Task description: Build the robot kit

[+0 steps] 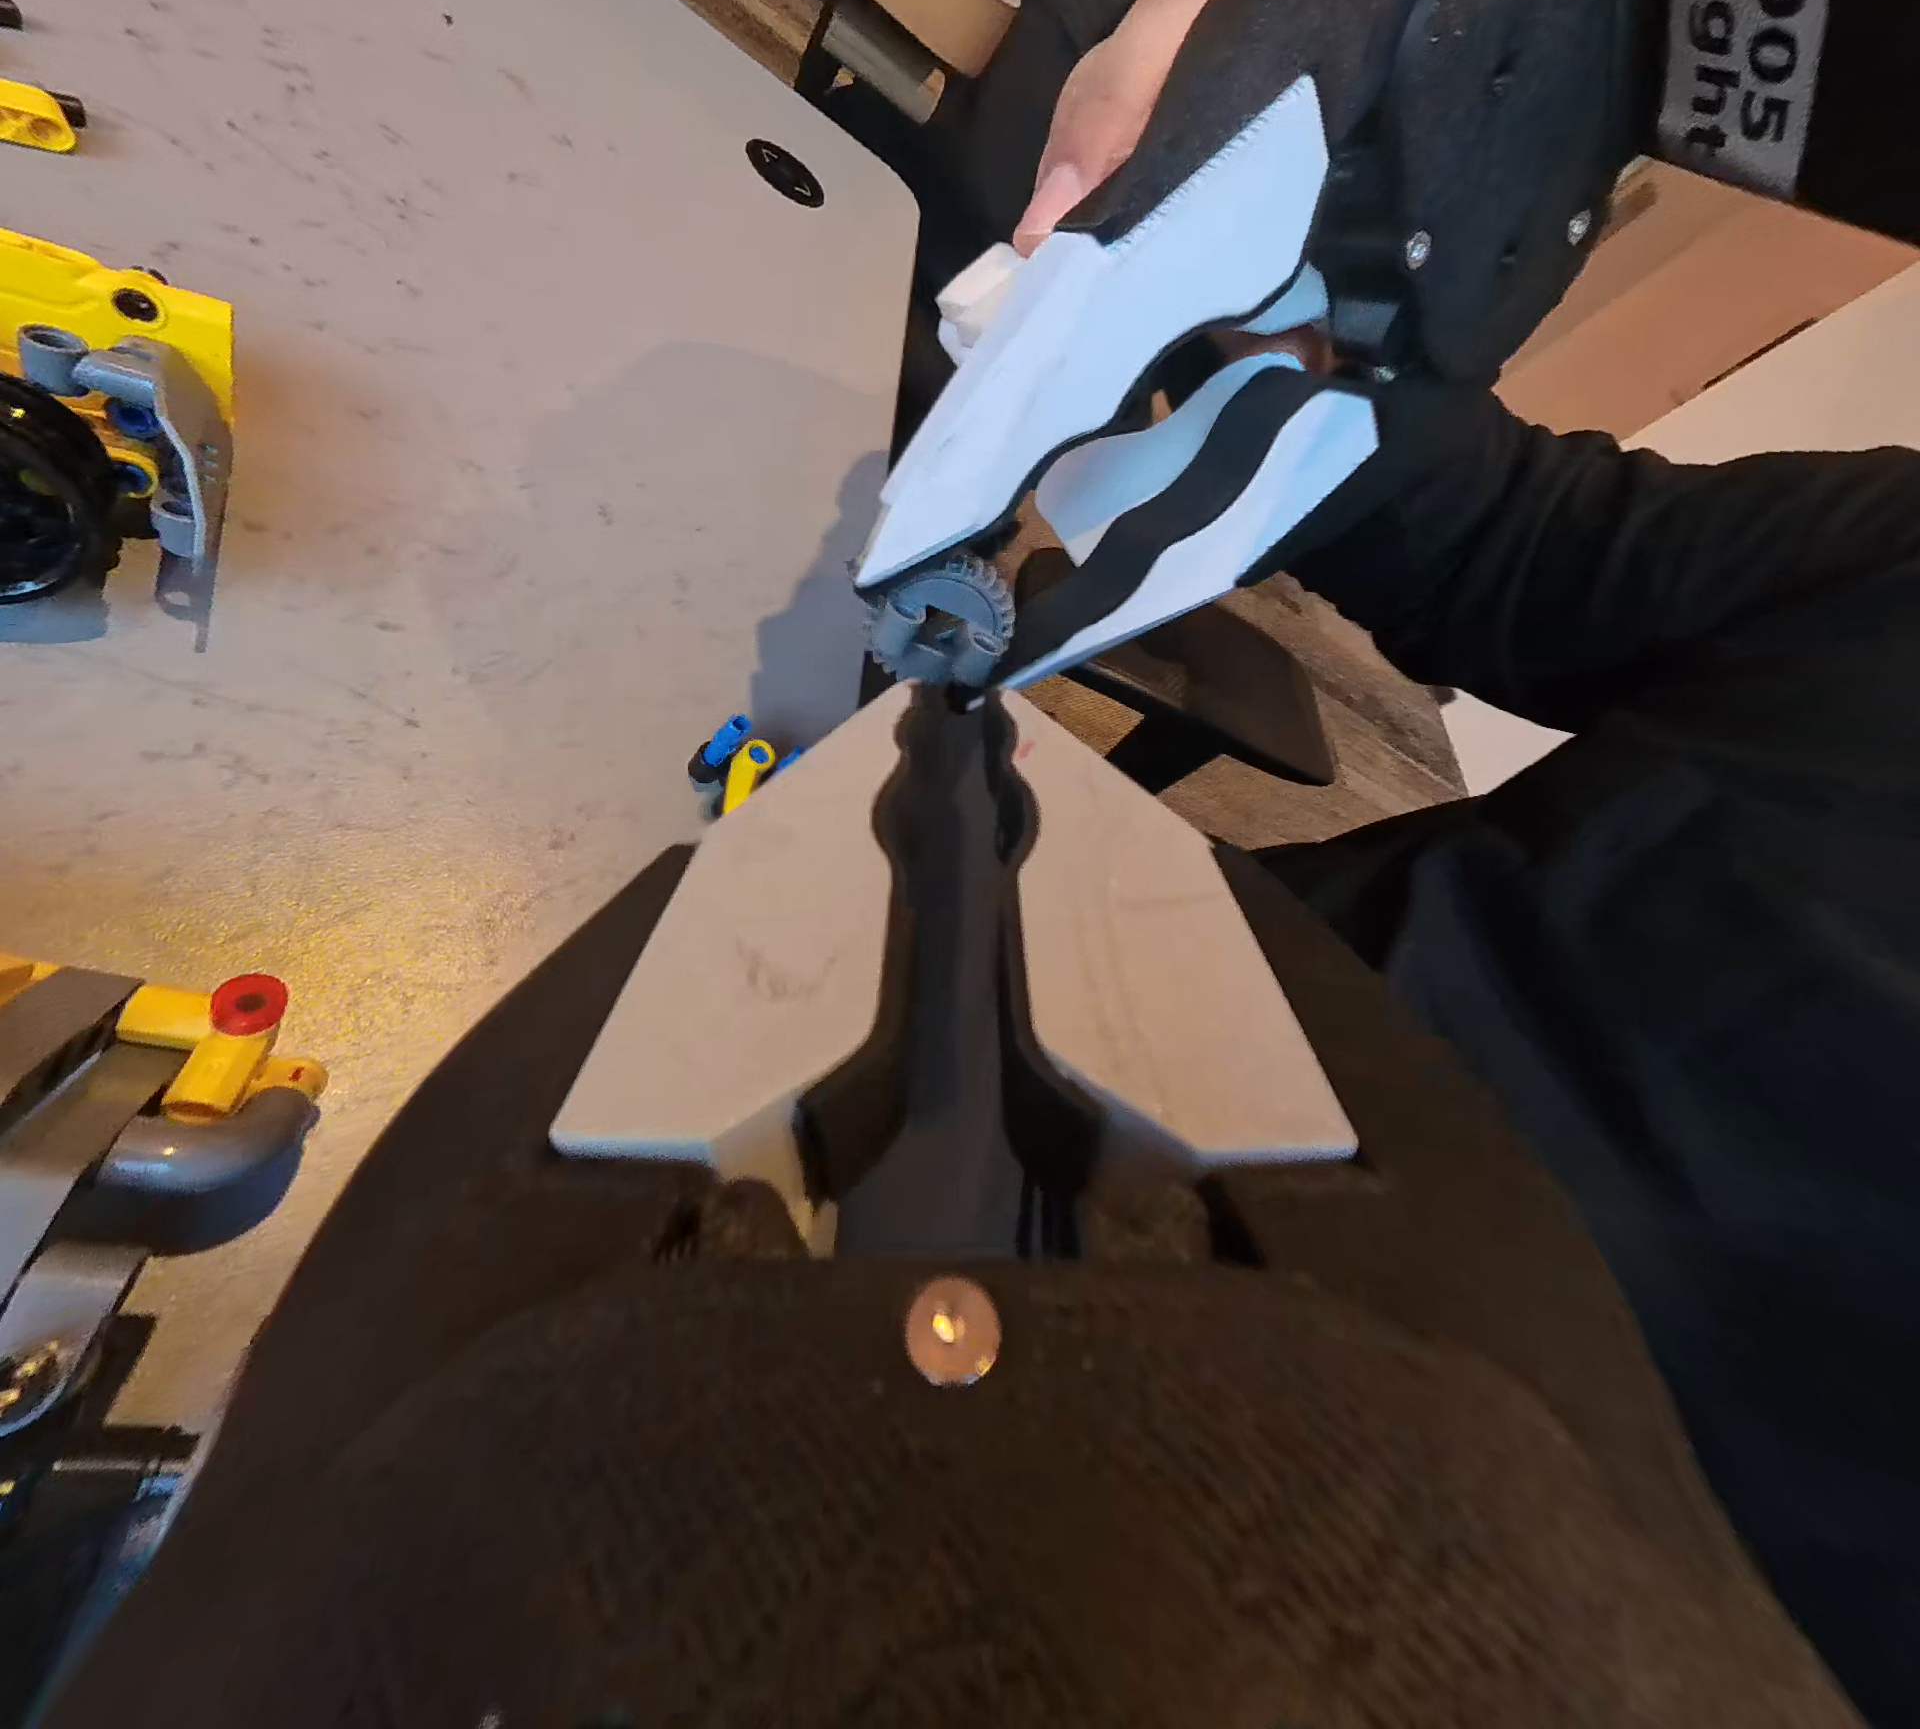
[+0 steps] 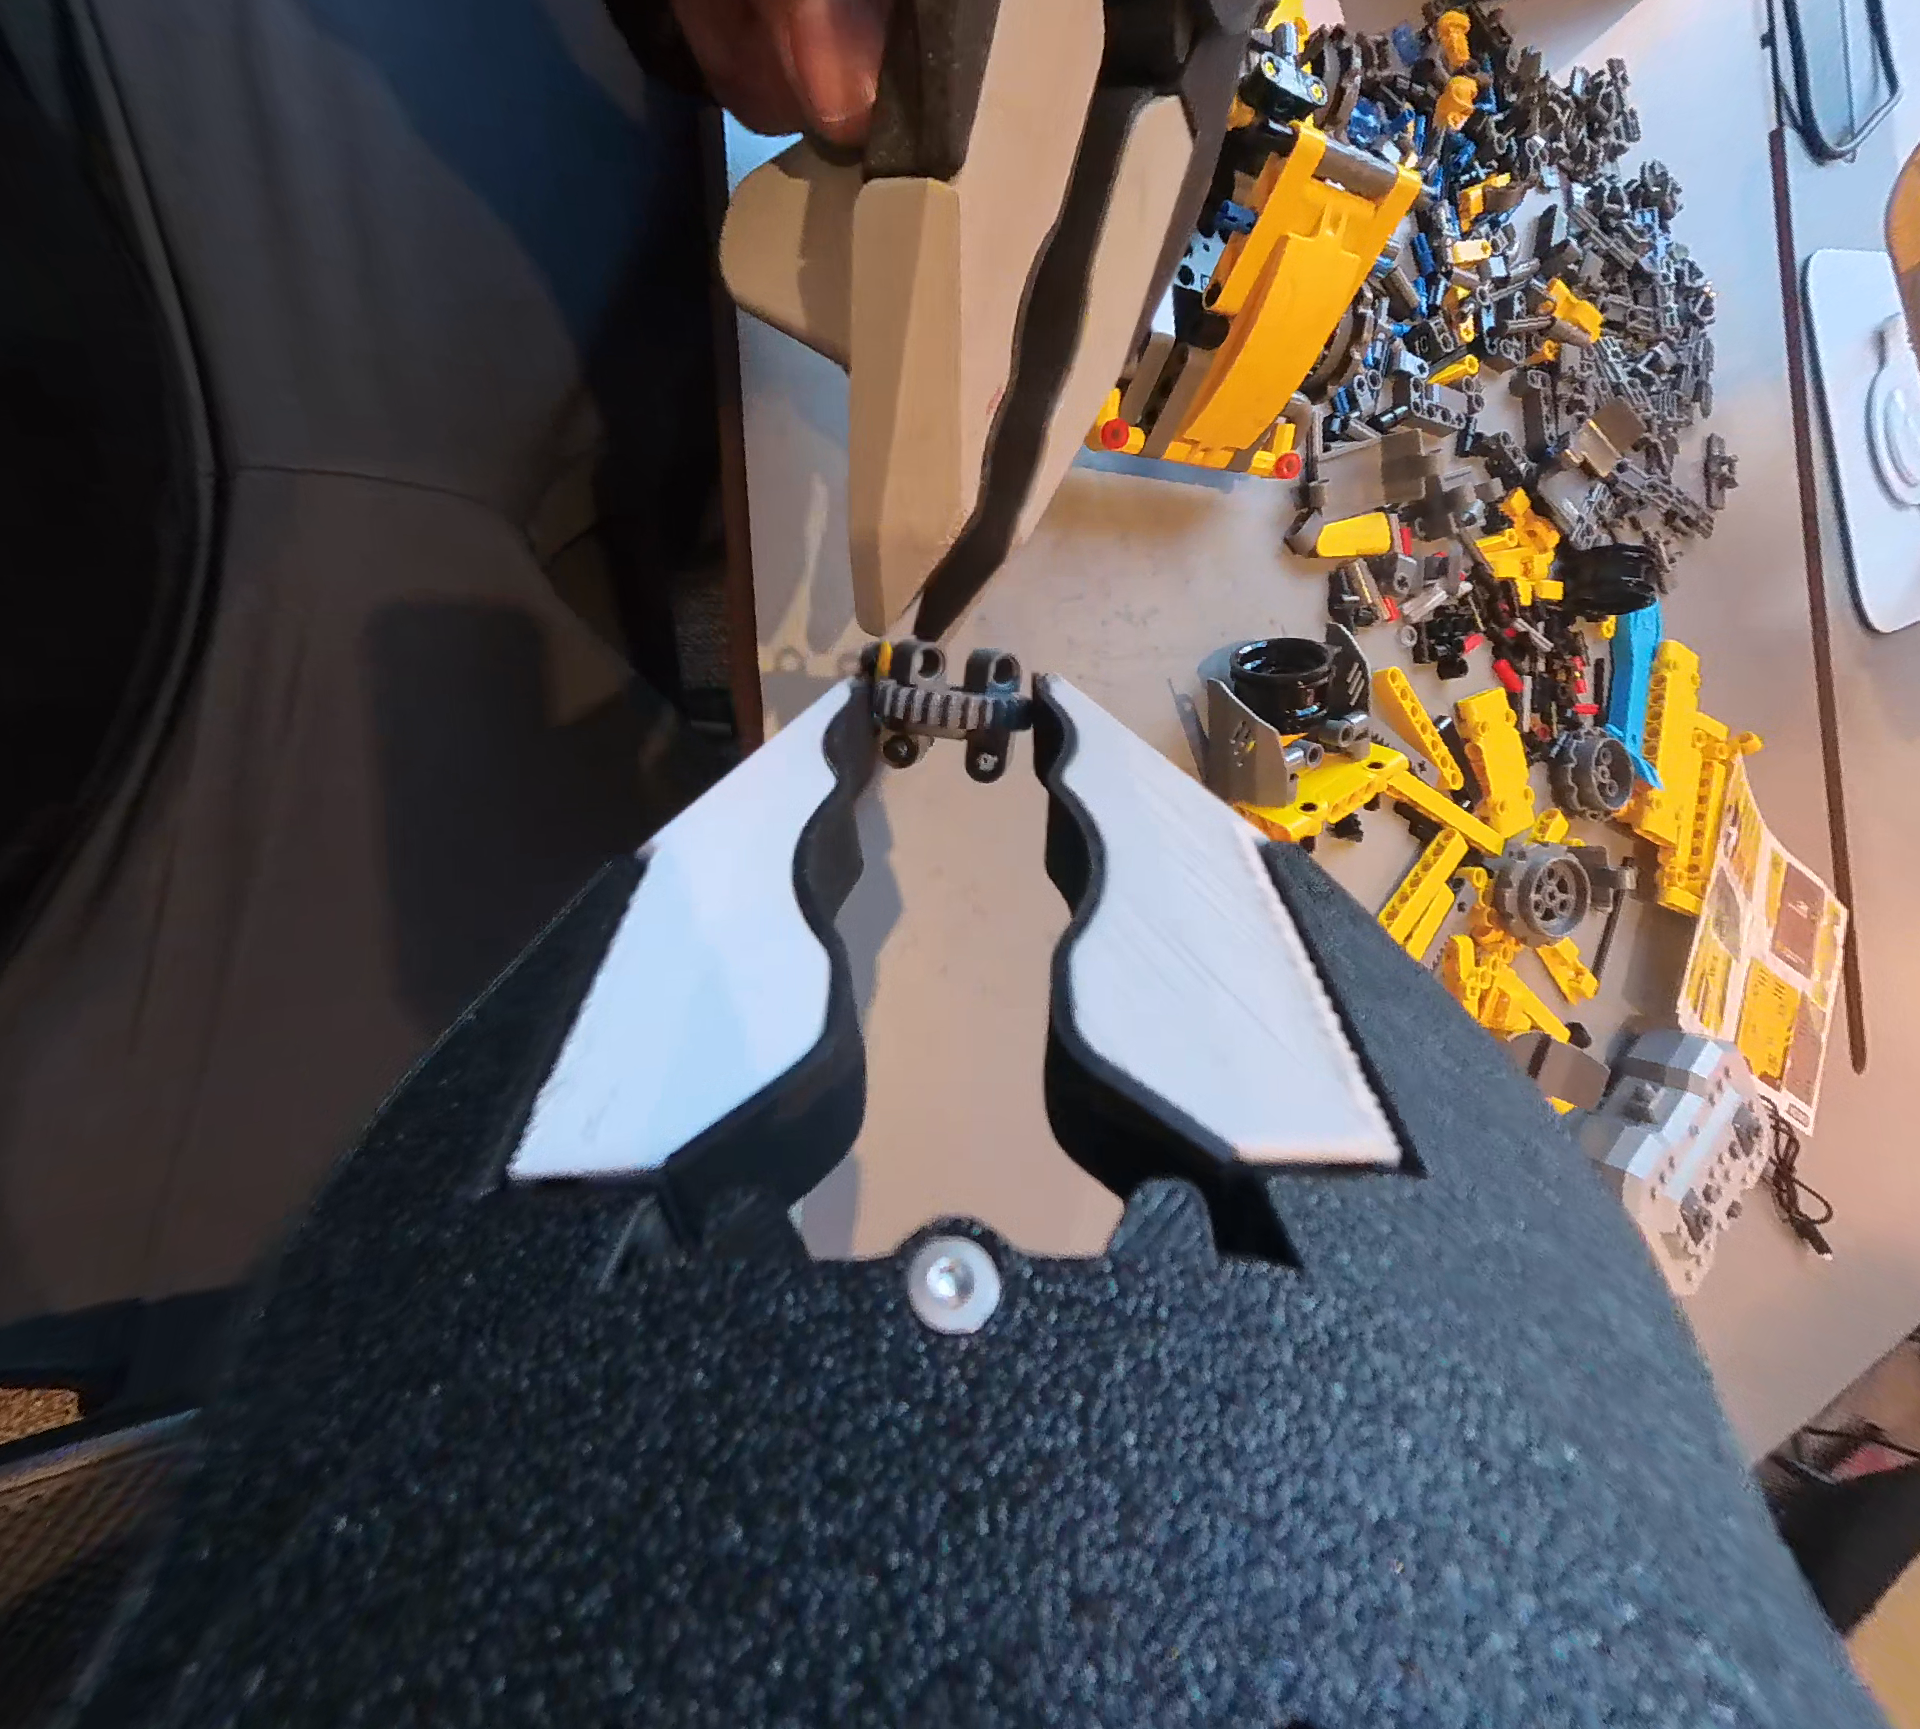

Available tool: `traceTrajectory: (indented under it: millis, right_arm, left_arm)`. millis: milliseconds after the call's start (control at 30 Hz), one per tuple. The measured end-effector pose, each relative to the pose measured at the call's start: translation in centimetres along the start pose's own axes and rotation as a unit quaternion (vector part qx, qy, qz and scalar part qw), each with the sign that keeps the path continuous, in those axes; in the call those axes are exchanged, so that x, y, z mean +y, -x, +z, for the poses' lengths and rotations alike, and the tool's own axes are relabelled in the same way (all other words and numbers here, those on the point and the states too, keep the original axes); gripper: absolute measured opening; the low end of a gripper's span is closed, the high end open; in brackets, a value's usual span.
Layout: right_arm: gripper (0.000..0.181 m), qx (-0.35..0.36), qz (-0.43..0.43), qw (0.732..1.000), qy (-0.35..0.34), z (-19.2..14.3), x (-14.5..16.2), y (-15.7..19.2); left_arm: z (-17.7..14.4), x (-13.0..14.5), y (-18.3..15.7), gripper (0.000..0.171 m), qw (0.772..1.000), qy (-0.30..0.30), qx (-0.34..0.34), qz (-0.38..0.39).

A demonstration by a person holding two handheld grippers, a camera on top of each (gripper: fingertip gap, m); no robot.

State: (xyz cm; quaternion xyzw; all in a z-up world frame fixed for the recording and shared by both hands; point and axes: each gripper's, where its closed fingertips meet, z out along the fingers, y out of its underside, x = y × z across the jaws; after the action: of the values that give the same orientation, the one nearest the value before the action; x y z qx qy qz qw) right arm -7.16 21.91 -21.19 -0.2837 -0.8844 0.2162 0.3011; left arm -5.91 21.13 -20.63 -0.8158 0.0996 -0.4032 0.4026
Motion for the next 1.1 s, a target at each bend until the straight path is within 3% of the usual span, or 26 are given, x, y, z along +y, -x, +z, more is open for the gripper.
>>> traceTrajectory:
  millis: [267,467,600,900,1100]
  right_arm:
    - [0.030,0.001,-0.006,1.000,-0.008,-0.1,-0.5,0.3]
    - [0.030,-0.018,0.010,0.999,-0.026,-0.5,-0.7,0.6]
    - [0.030,-0.025,0.012,0.999,-0.033,-0.7,-0.8,0.9]
    - [0.030,-0.040,0.002,0.999,-0.029,-0.8,-0.9,1.6]
    - [0.030,-0.052,0.021,0.998,-0.024,-0.3,-0.6,1.6]
  left_arm:
    - [-0.4,-1.1,-0.3,0.031,0.999,-0.027,-0.001,0.020]
    - [0.0,-0.5,-0.2,0.035,0.985,0.007,-0.063,0.159]
    - [0.6,-0.1,-0.9,0.033,0.976,0.019,-0.067,0.204]
    - [0.4,0.1,-1.2,0.023,0.987,0.019,-0.027,0.159]
    - [0.7,0.5,-0.6,0.022,0.982,0.036,-0.052,0.177]
